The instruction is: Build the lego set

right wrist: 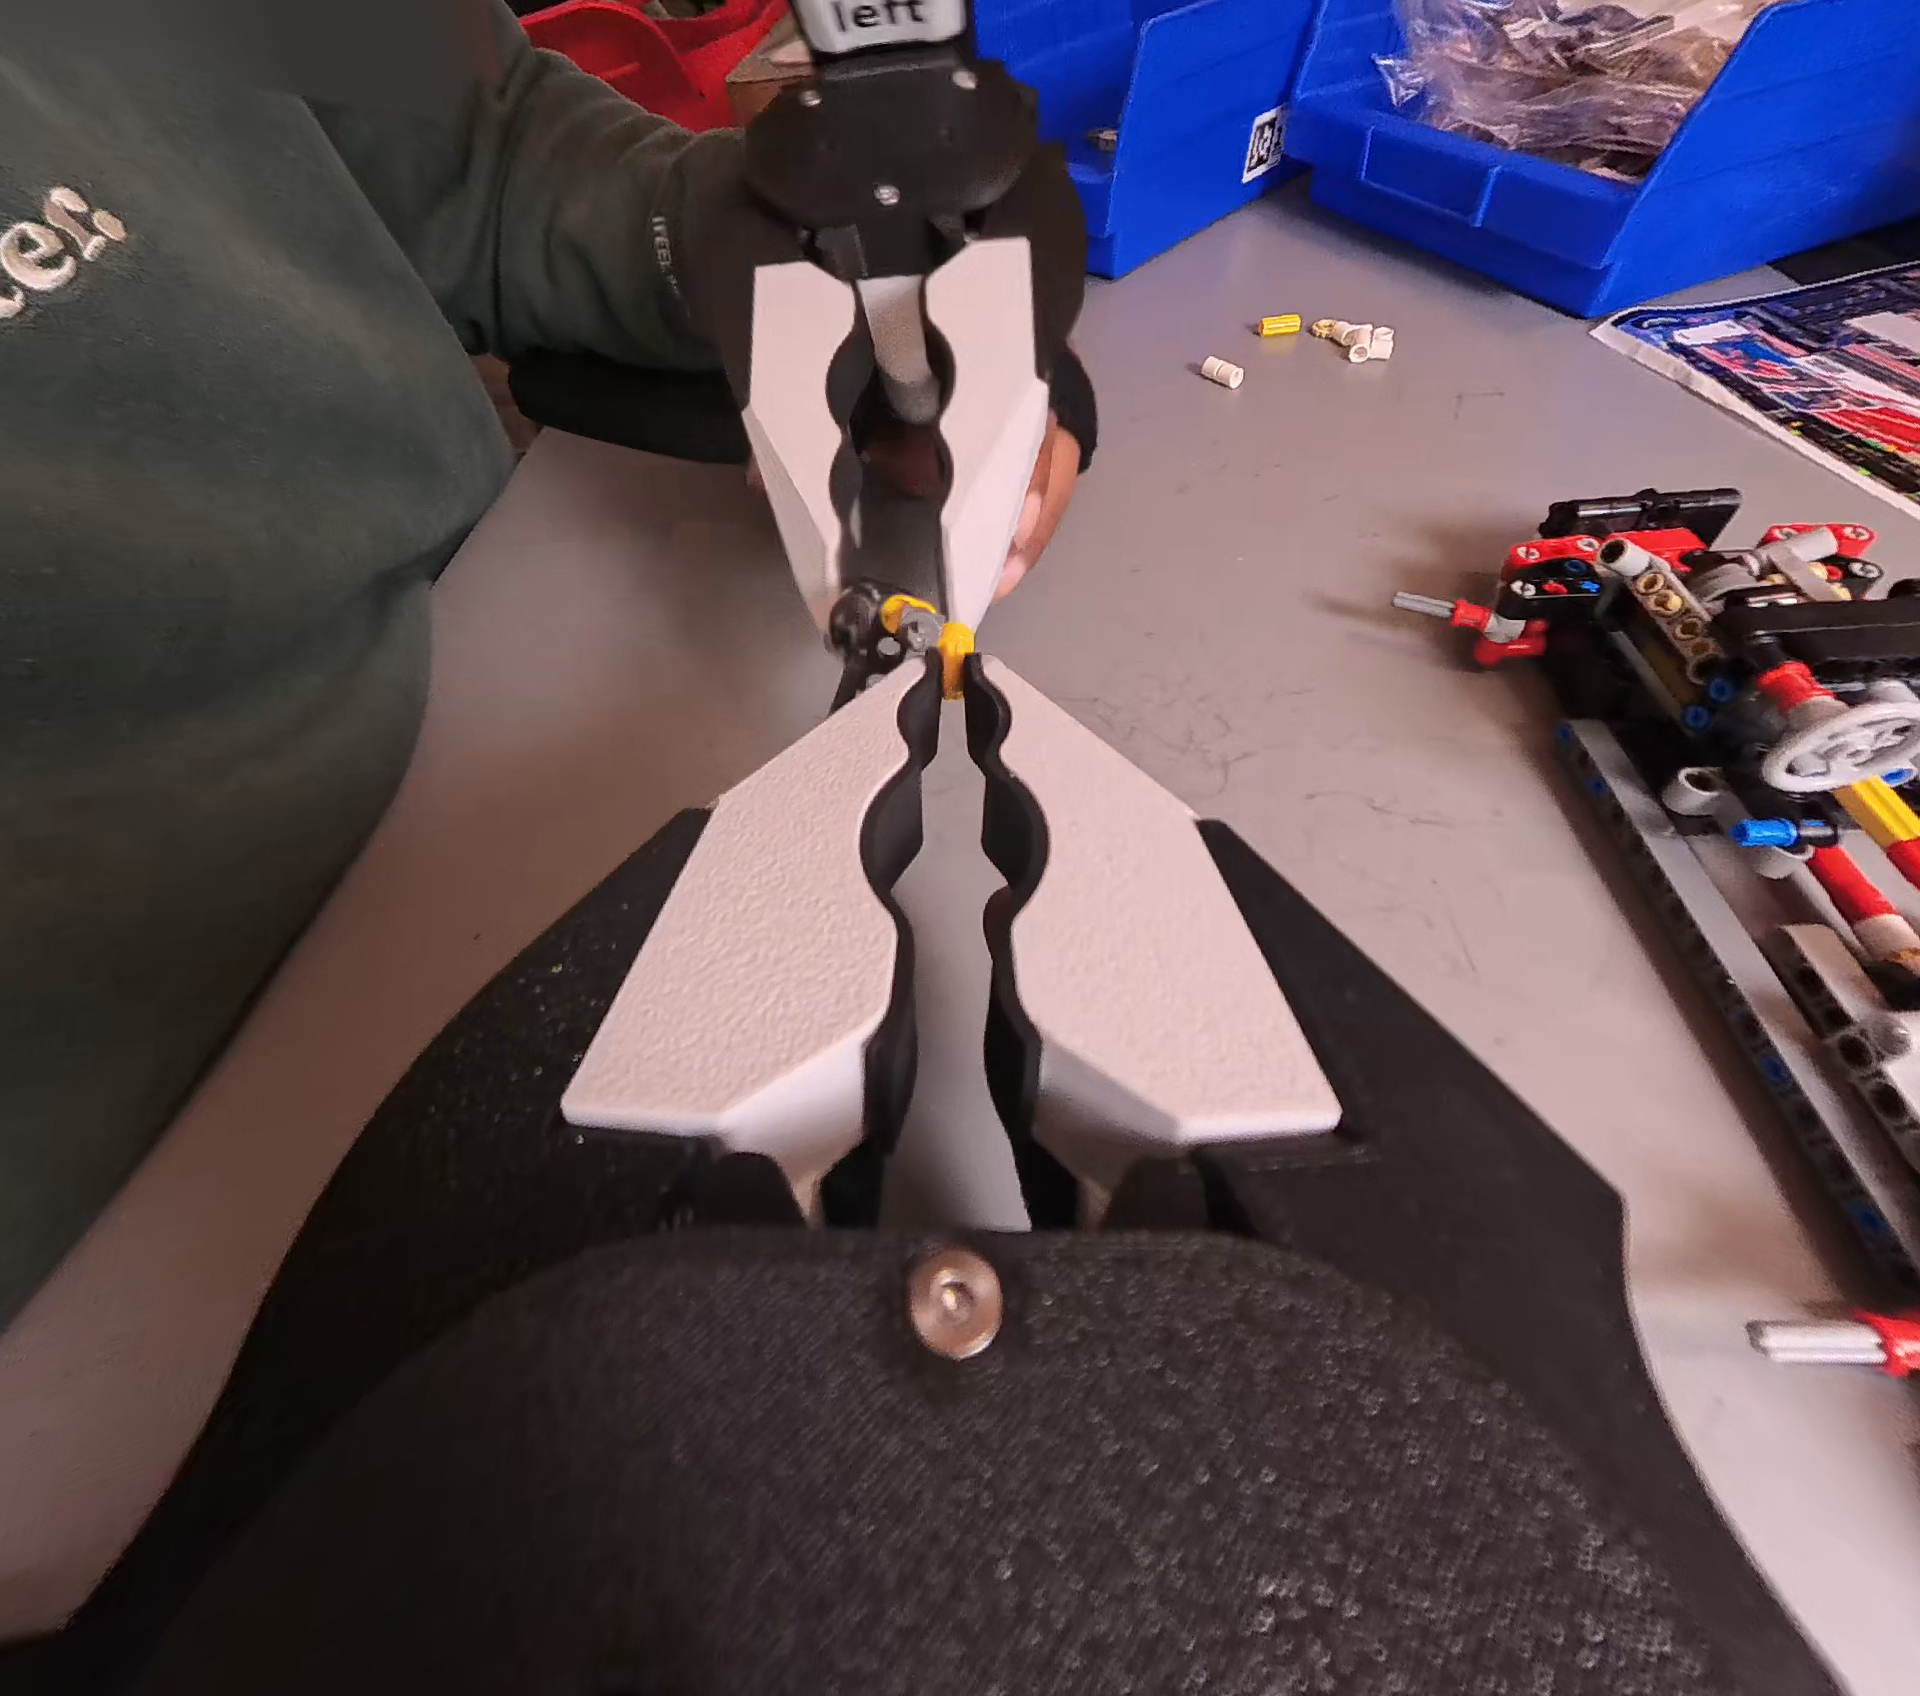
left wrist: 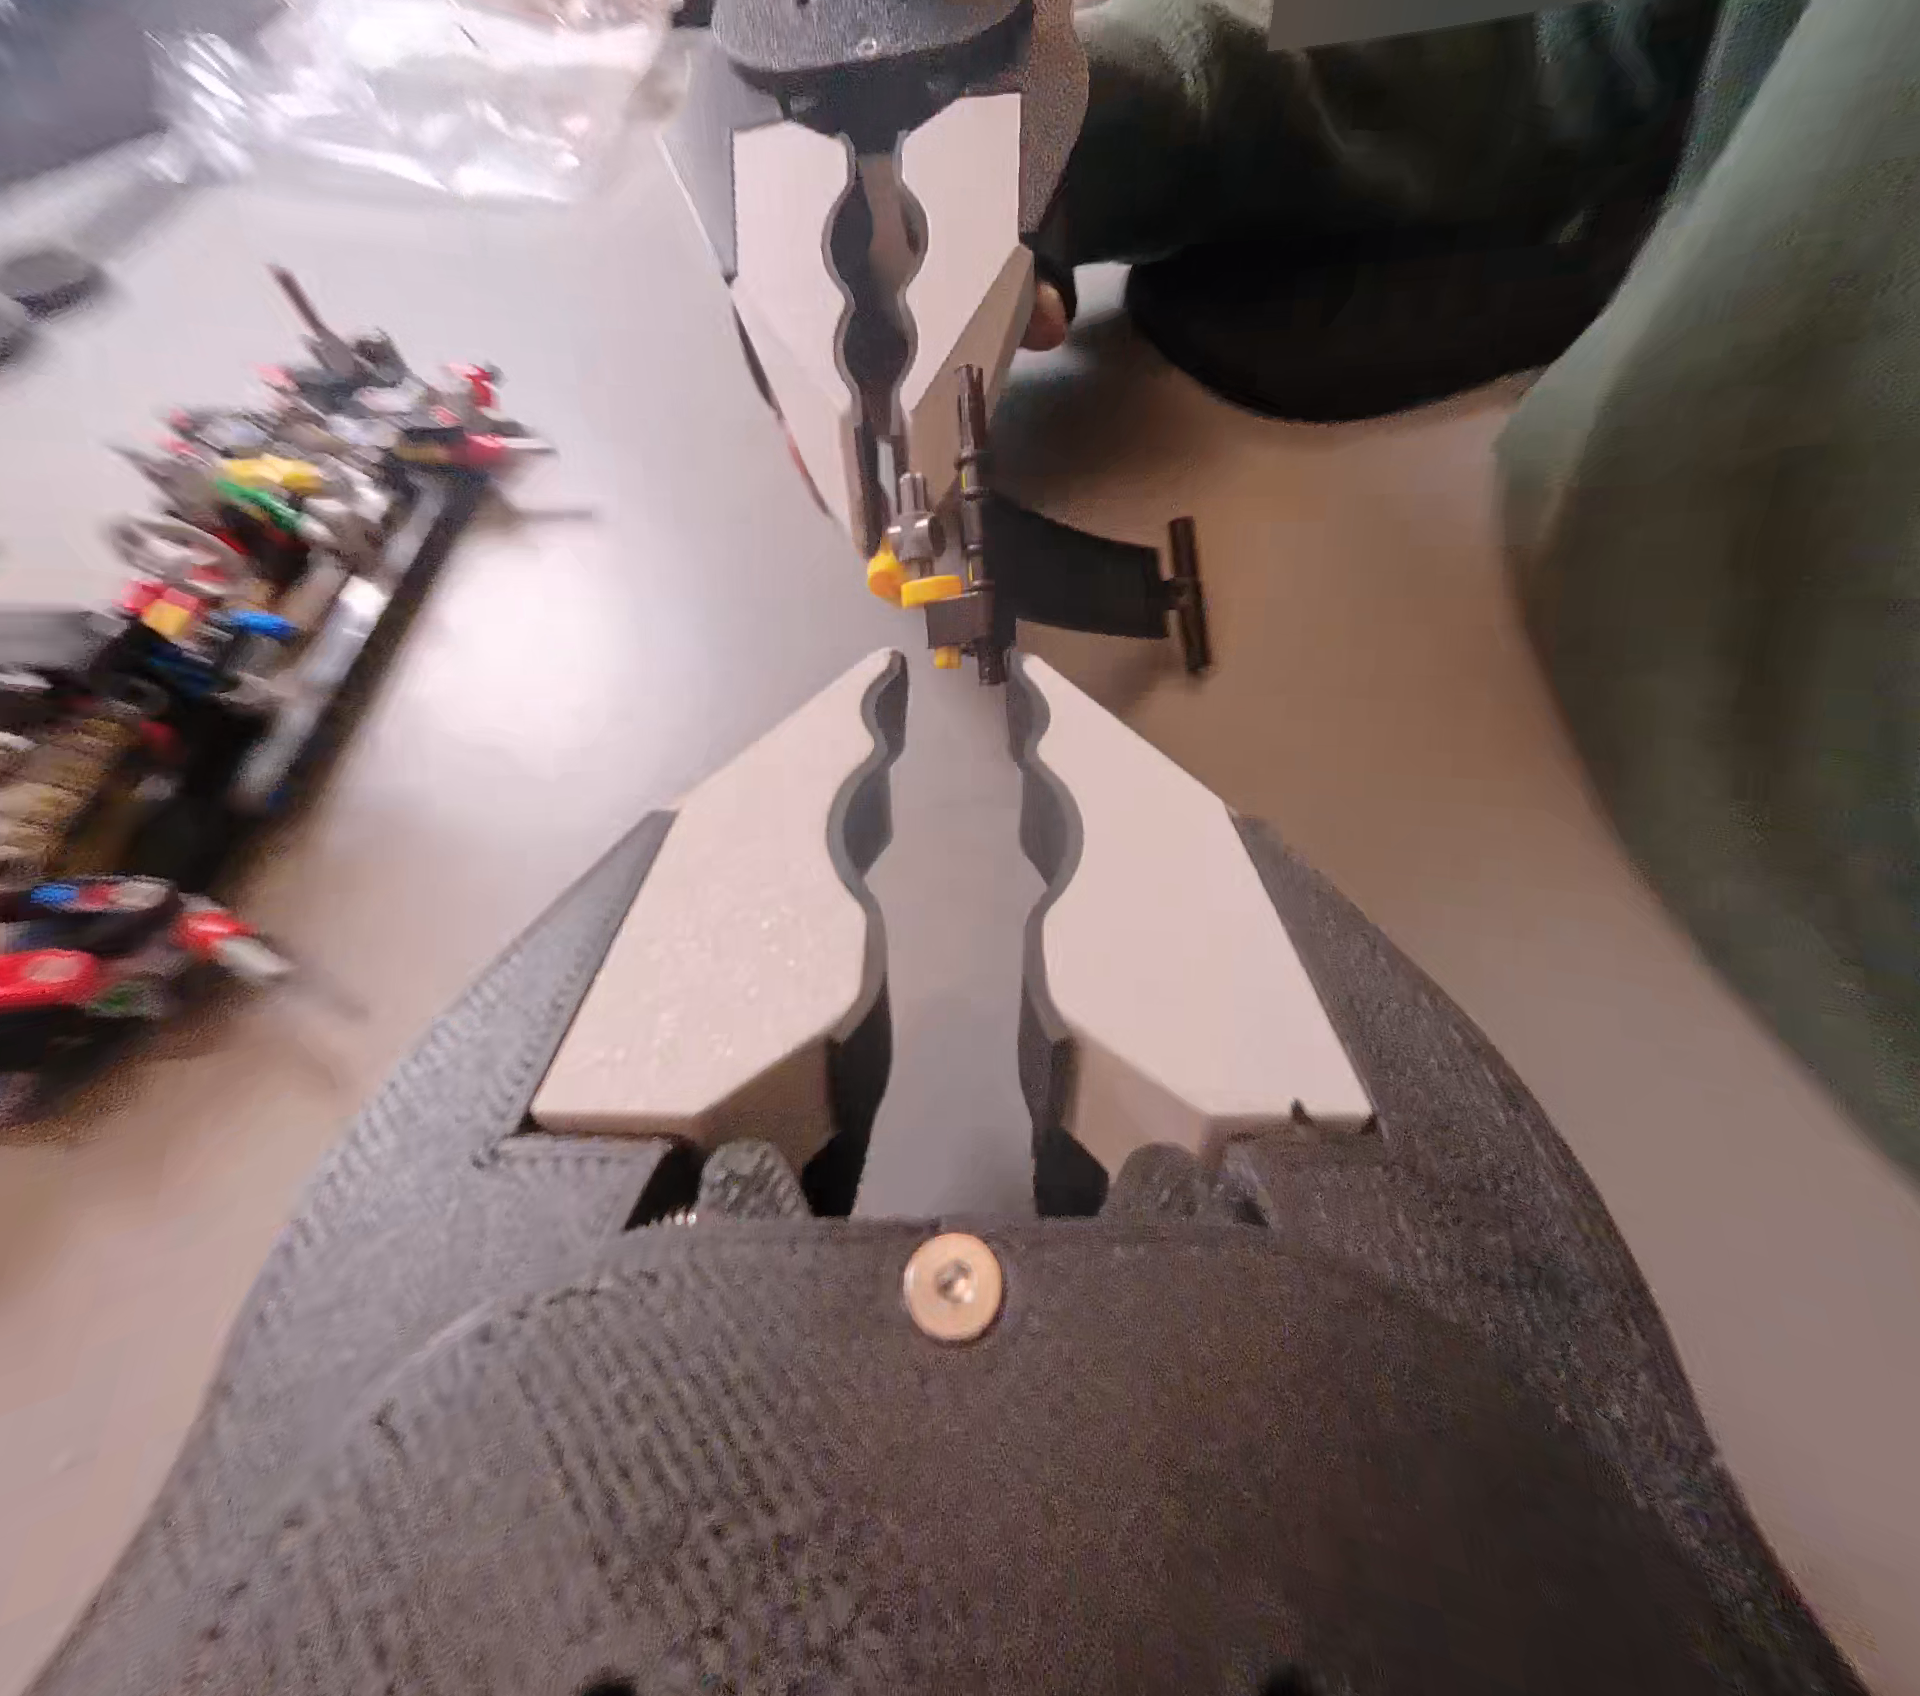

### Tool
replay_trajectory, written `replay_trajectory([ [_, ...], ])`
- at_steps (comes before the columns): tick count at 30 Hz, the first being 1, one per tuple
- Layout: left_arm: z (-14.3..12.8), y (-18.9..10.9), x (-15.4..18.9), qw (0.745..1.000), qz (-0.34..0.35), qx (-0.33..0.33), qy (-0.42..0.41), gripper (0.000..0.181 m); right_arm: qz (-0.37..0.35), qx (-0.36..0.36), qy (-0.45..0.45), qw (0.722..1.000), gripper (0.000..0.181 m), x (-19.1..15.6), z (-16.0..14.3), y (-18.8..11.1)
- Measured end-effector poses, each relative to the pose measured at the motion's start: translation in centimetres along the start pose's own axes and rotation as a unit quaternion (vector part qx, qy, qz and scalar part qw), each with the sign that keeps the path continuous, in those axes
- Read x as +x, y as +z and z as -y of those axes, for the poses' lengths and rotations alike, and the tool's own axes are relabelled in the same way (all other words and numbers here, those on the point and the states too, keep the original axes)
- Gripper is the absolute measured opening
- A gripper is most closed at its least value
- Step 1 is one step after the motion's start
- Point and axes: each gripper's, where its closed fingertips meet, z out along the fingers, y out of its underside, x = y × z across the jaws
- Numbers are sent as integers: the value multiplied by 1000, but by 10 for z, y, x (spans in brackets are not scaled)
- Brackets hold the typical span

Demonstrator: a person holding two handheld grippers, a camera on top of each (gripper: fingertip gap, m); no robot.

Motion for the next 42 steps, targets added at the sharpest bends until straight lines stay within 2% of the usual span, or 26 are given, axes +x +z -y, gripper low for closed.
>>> replay_trajectory([
  [4, 12, -3, 6, 983, -80, 41, -158, 27, 4, 6, -10, 1000, 1, -4, 2, 1],
  [6, 8, -1, 9, 978, -96, 29, -183, 28, 8, 5, -10, 1000, 0, -5, 2, 2],
  [10, -17, 7, 17, 982, -96, -50, -157, 26, 7, -1, -9, 1000, 1, -5, 0, 2],
  [16, -28, -13, 5, 979, -66, -108, -158, 25, -34, -54, -21, 998, 1, 9, -16, -4],
  [19, -36, -20, 14, 974, -79, -146, -155, 18, -44, -106, -36, 993, 1, 12, -31, -4],
  [22, -42, -13, 30, 968, -102, -175, -149, 16, -41, -163, -66, 984, 1, 12, -47, -1],
  [24, -49, -5, 33, 968, -85, -201, -124, 16, -30, -182, -74, 980, 1, 9, -51, 2],
  [27, -49, 5, 26, 974, -39, -210, -80, 11, -9, -184, -69, 980, 1, 2, -50, 5],
  [30, -48, 10, 23, 978, -22, -203, -43, 10, -21, -185, -71, 980, 1, 5, -49, 2],
  [34, -48, 5, -3, 979, 44, -194, -33, 3, -34, -189, -74, 979, 1, 7, -45, -8],
  [38, -42, 2, -14, 982, 65, -173, -41, 8, -49, -233, -97, 966, 0, 7, -55, -15],
  [42, -34, 4, -10, 986, 52, -152, -35, 7, -43, -190, -75, 978, 1, 2, -38, -16],
])
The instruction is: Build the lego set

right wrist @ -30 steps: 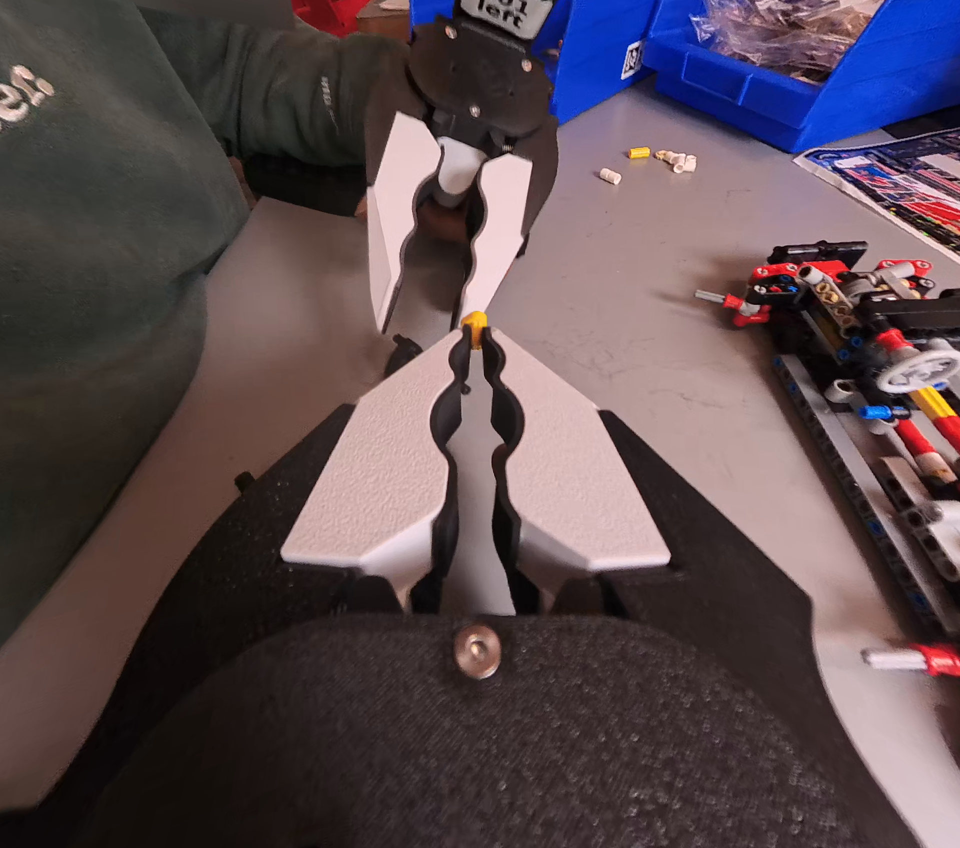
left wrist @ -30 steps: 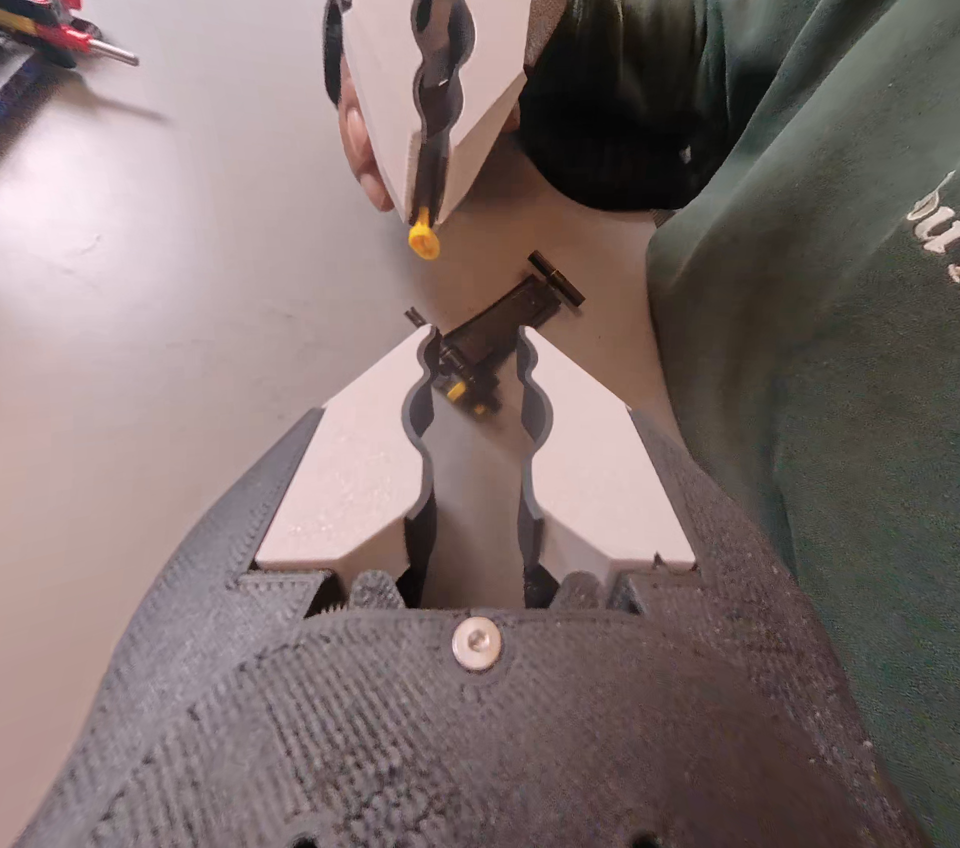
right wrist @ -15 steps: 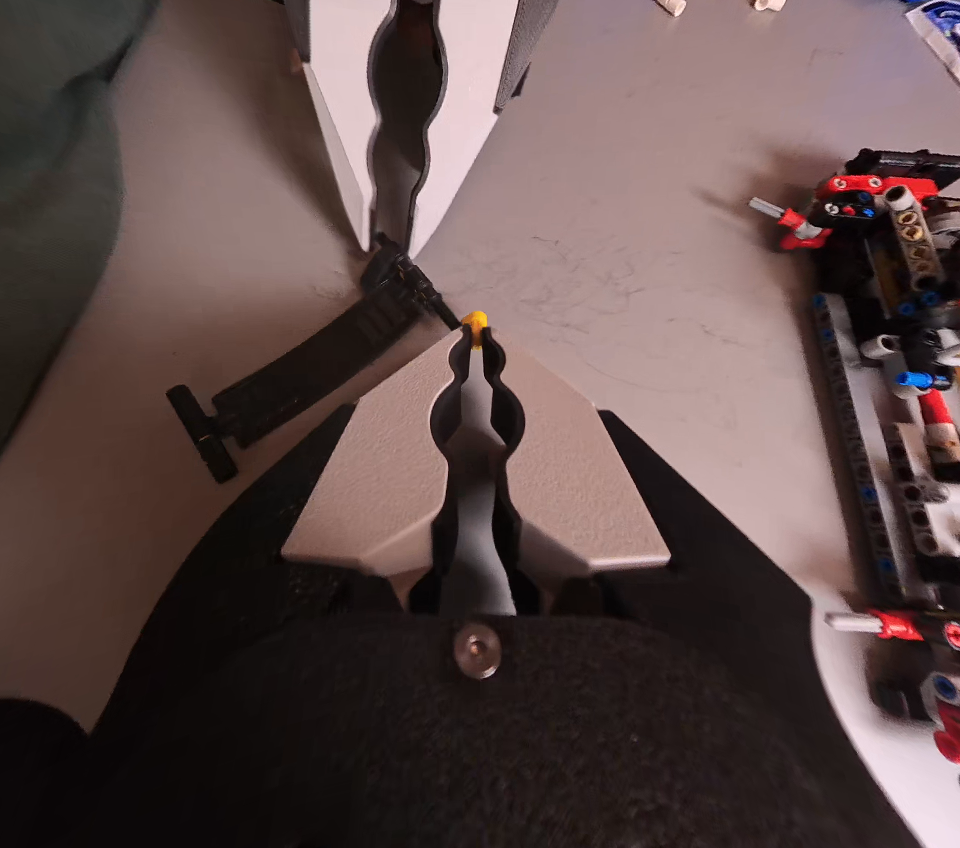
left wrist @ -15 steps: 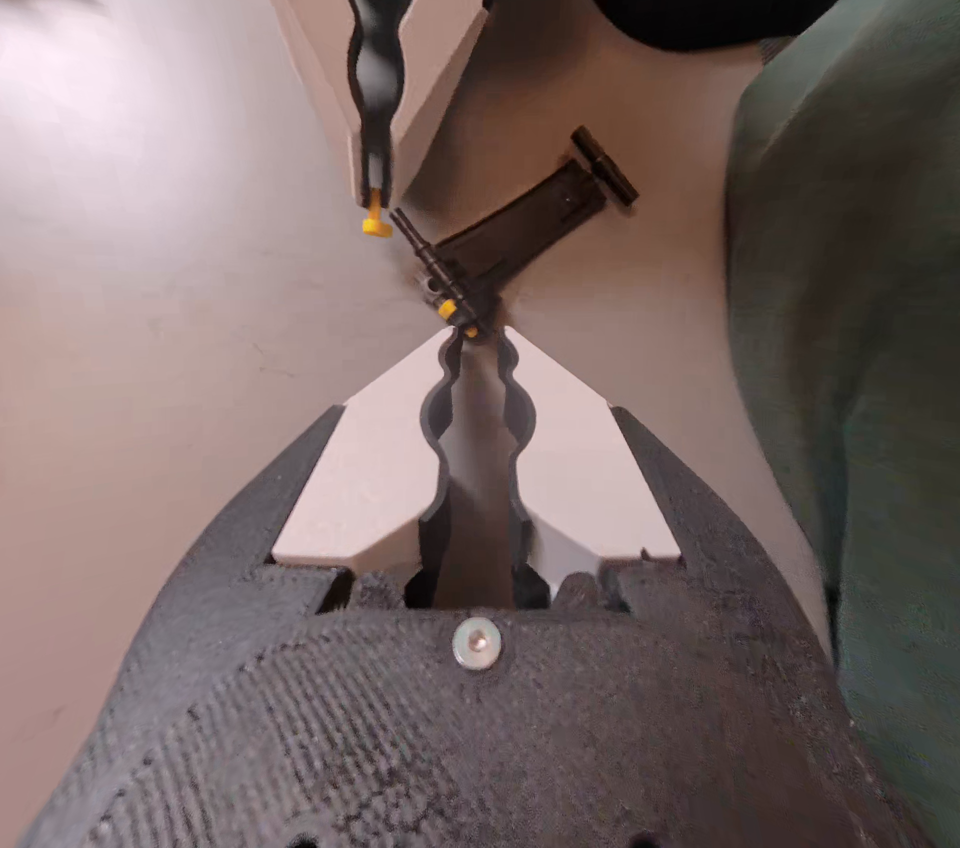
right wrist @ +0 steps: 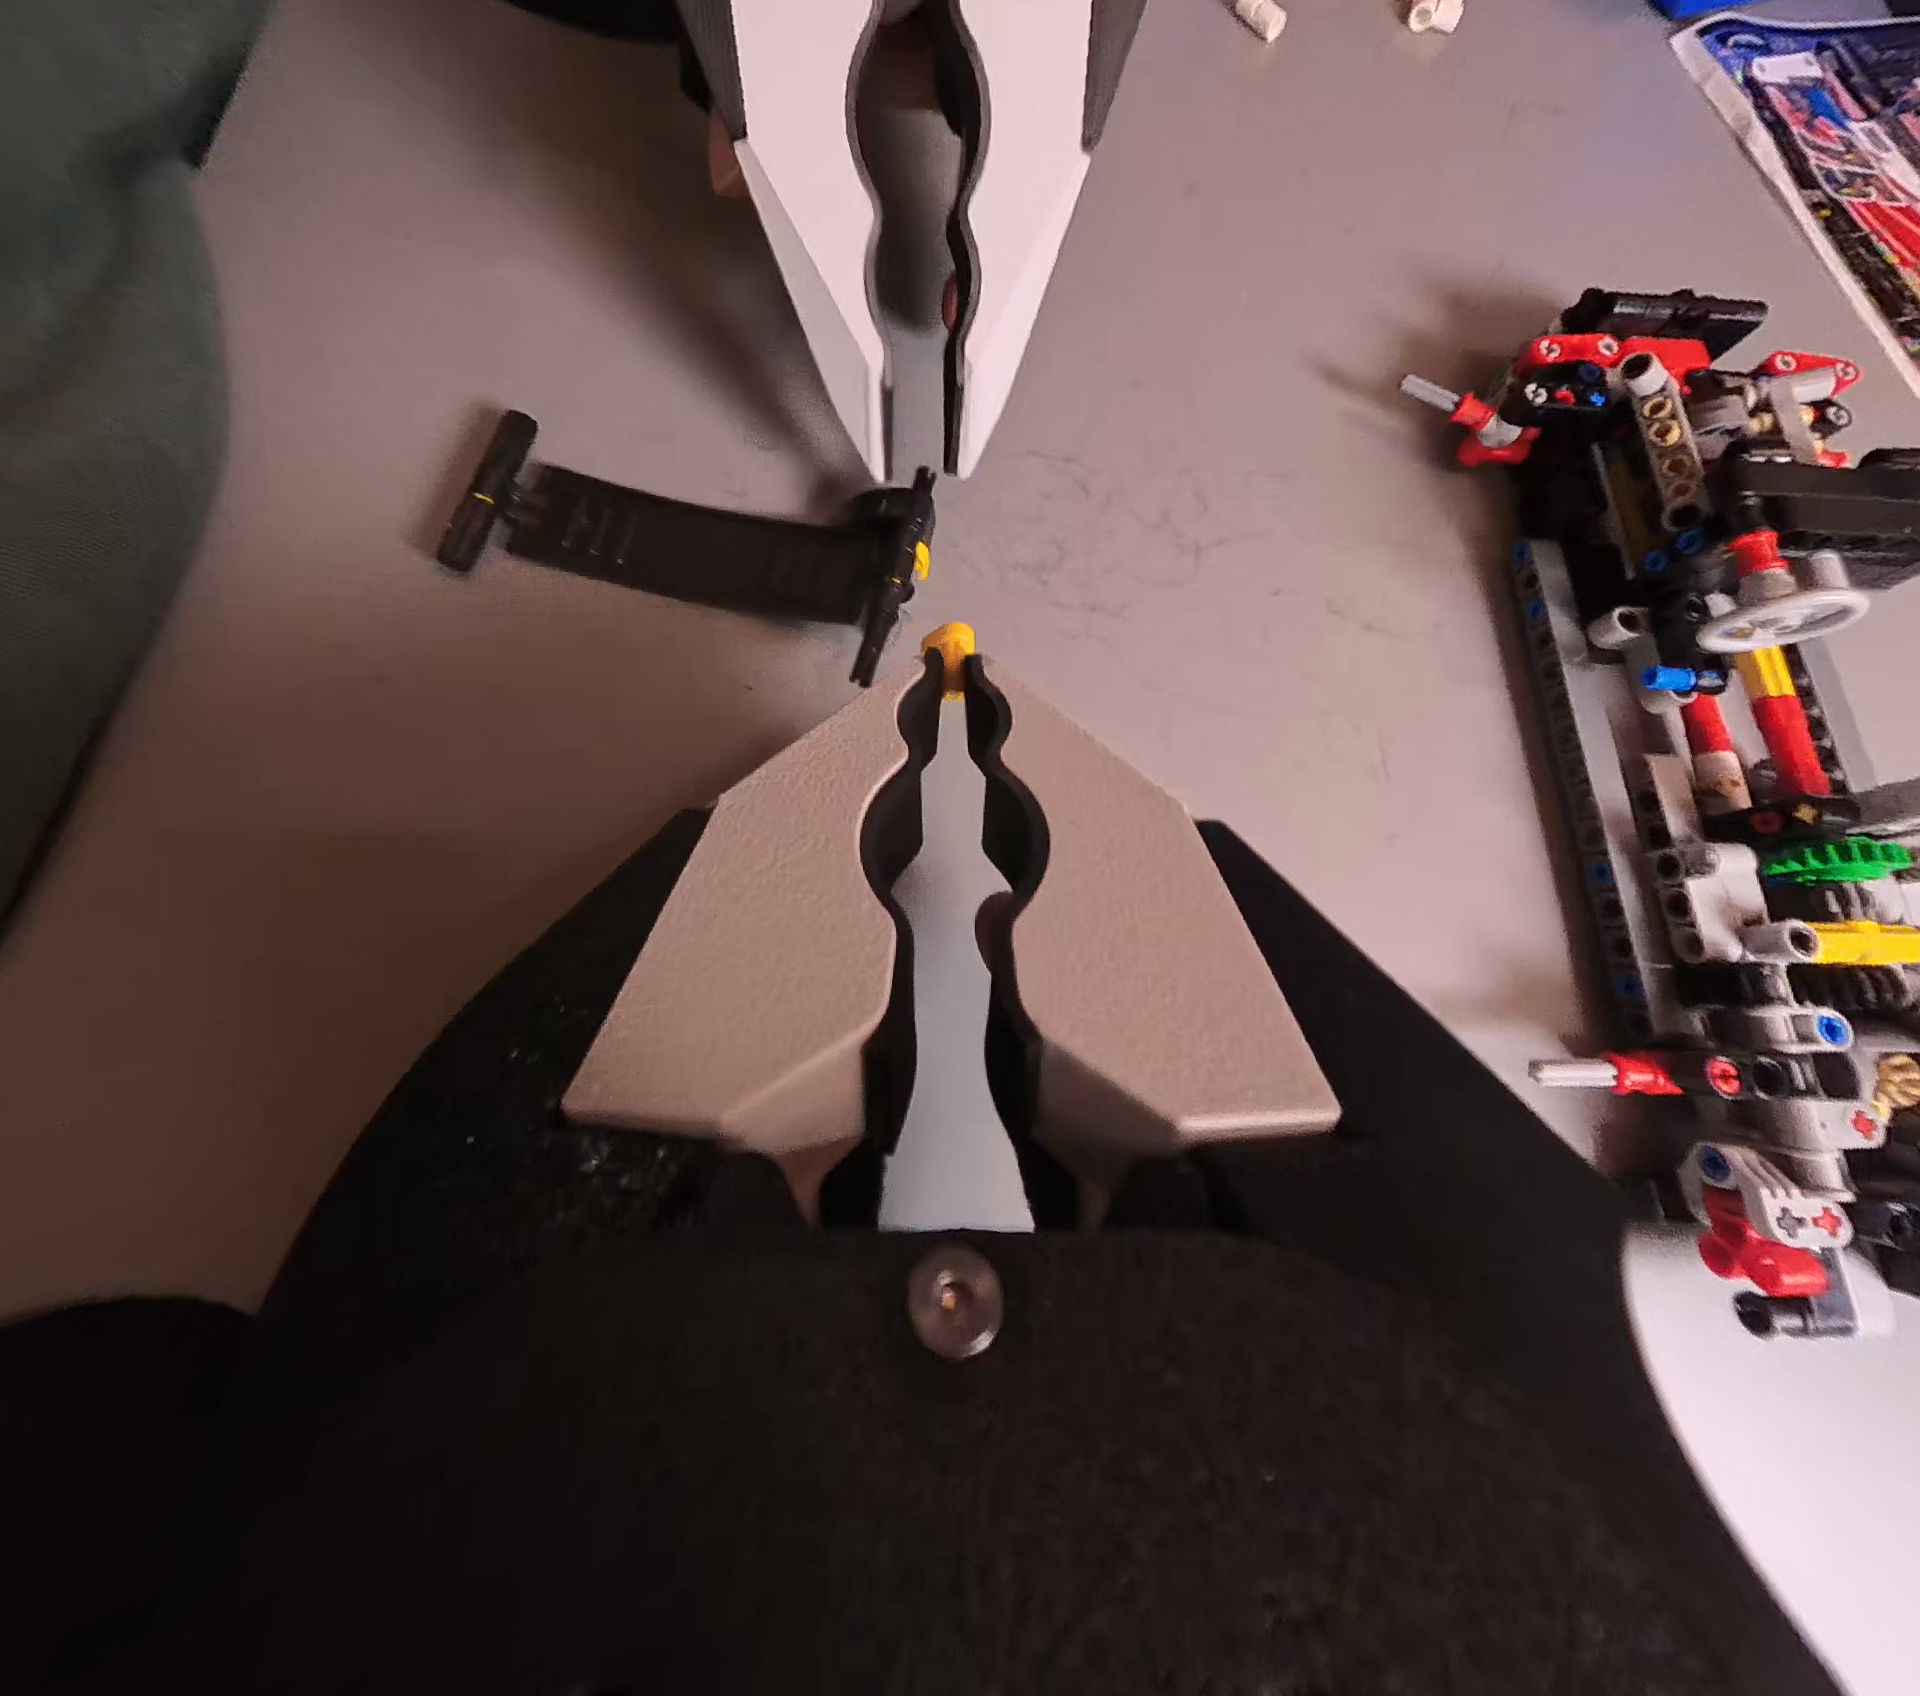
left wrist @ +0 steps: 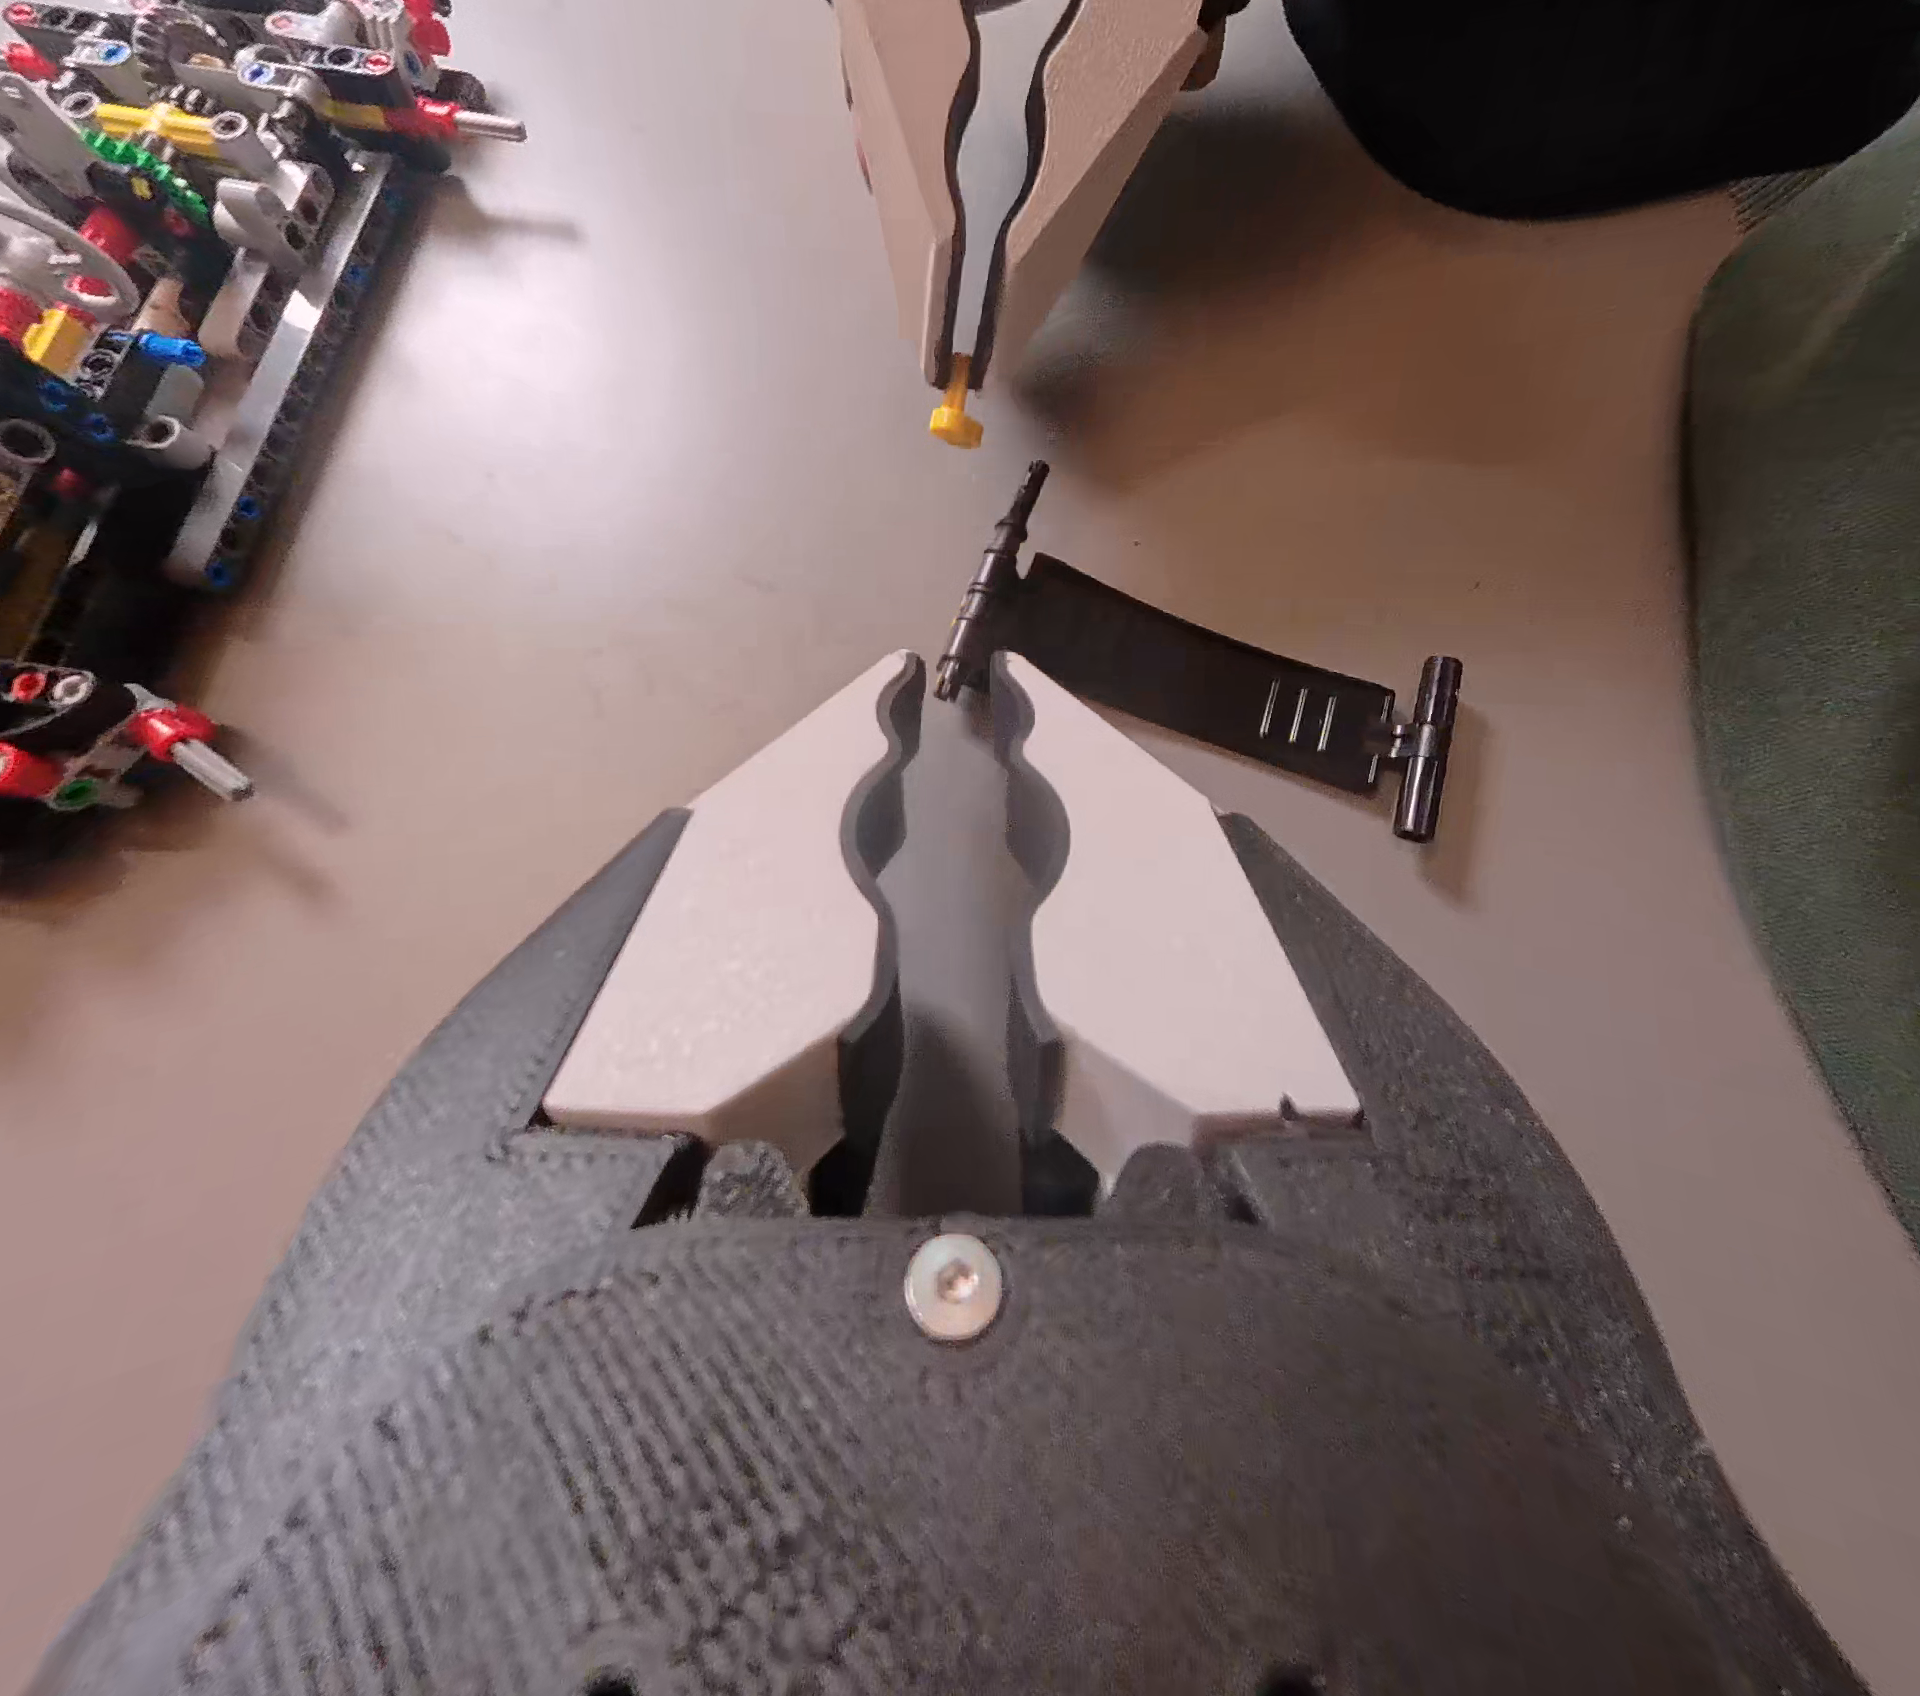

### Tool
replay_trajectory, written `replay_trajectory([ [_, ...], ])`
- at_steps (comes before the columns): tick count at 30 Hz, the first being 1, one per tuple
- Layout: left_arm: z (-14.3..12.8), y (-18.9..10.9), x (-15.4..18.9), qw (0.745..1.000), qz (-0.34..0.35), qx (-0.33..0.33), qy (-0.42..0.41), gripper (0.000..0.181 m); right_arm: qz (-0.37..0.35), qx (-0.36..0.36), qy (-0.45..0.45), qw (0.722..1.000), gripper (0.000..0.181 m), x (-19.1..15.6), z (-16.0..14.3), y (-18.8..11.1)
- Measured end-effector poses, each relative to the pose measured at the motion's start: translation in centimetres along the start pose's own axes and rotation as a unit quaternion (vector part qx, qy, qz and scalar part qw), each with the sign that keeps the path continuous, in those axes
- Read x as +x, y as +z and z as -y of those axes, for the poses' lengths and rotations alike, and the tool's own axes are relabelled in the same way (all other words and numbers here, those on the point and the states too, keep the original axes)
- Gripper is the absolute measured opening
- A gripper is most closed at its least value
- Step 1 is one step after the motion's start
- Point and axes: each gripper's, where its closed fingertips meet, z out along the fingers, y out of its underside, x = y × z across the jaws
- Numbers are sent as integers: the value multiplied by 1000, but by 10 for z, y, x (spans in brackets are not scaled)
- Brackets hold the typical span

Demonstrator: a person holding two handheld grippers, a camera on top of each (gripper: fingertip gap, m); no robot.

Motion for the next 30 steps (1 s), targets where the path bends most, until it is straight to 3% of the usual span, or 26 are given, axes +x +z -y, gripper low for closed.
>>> replay_trajectory([
  [9, -8, 6, 34, 996, -82, -30, 27, 4, 106, -33, -19, 994, 0, -52, -3, 18],
  [14, -6, 5, 34, 996, -77, -26, 26, 4, 108, -40, -13, 993, 1, -56, -4, 21],
  [18, -4, 7, 21, 997, -20, -24, 66, 2, 83, -38, -12, 996, 1, -47, -5, 20],
  [22, 2, 0, -3, 995, 49, -5, 89, 2, 31, -53, 16, 998, 0, -20, -15, 0],
  [27, 3, -5, -13, 994, 62, 10, 90, 2, -61, -113, 41, 991, 5, 20, -52, -14],
  [30, 4, -5, -14, 993, 68, 15, 98, 2, -95, -135, 34, 986, 13, 32, -57, -22],
])
